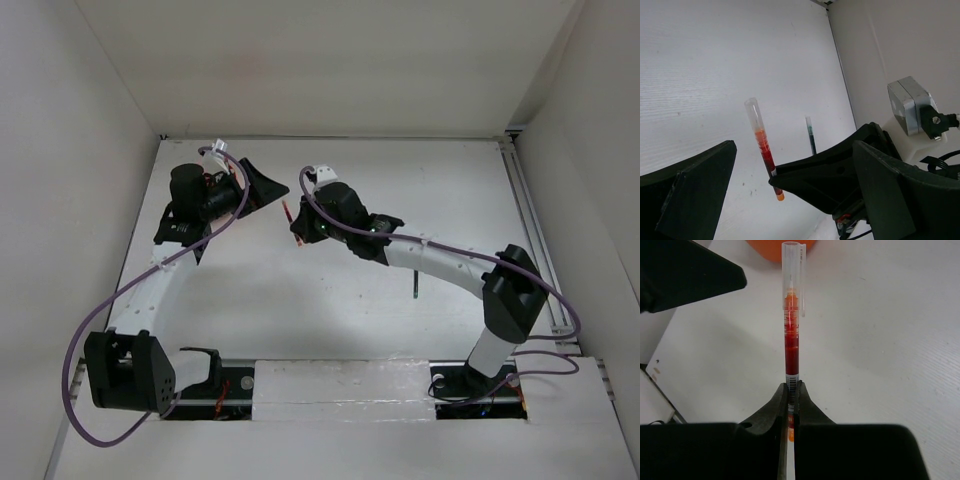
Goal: Sort the stationery into containers
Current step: Pass the stationery from the right arm to the left
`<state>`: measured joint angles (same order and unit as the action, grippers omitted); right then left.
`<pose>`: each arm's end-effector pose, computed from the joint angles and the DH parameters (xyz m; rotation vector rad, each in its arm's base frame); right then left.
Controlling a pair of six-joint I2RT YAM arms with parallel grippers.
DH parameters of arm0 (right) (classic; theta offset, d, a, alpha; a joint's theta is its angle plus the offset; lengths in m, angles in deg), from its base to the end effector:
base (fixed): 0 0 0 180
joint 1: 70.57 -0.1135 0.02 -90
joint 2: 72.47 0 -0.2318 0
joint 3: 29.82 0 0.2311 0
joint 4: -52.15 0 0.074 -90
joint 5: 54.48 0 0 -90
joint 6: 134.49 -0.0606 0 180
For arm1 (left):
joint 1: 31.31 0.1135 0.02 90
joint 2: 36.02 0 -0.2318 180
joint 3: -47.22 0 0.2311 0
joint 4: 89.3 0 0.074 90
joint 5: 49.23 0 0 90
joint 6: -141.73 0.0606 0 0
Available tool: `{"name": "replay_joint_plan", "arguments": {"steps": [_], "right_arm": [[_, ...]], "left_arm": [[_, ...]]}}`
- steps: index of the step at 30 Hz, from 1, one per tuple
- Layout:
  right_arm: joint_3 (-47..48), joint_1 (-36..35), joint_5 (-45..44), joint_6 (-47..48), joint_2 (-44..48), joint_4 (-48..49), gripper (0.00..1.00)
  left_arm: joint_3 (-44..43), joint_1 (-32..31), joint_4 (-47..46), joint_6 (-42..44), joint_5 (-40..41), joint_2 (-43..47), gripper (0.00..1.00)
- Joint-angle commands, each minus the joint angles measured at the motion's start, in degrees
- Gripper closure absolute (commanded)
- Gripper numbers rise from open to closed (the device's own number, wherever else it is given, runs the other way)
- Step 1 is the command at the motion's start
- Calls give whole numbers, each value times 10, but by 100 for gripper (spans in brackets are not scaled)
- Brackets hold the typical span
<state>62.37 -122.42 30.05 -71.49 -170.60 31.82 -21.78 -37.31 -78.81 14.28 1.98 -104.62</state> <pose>0.2535 0.3134 0.2596 -0.3935 2.0777 0.7564 0.2803 -0.0676 0.3097 0.0228 1.8484 -1.1297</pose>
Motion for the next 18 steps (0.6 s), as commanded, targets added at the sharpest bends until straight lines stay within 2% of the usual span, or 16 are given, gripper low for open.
{"name": "replay_joint_plan", "arguments": {"steps": [1, 6, 8, 14, 15, 18], "right_arm": [[1, -6, 35, -2, 27, 70, 100], [-4, -11, 41, -2, 39, 90, 100], [-9, -11, 46, -2, 39, 95, 100], [-15, -11, 64, -2, 51, 108, 100], [-15, -11, 73, -2, 57, 115, 100], [-20, -11, 92, -7, 57, 128, 100]], "left_arm": [[4, 1, -29, -2, -9, 0, 2], [4, 1, -29, -2, 2, -6, 11], [4, 1, -29, -2, 2, -11, 22], [4, 1, -29, -7, 2, -16, 41], [4, 1, -29, -7, 2, -16, 52], [4, 1, -29, -7, 2, -22, 66]]}}
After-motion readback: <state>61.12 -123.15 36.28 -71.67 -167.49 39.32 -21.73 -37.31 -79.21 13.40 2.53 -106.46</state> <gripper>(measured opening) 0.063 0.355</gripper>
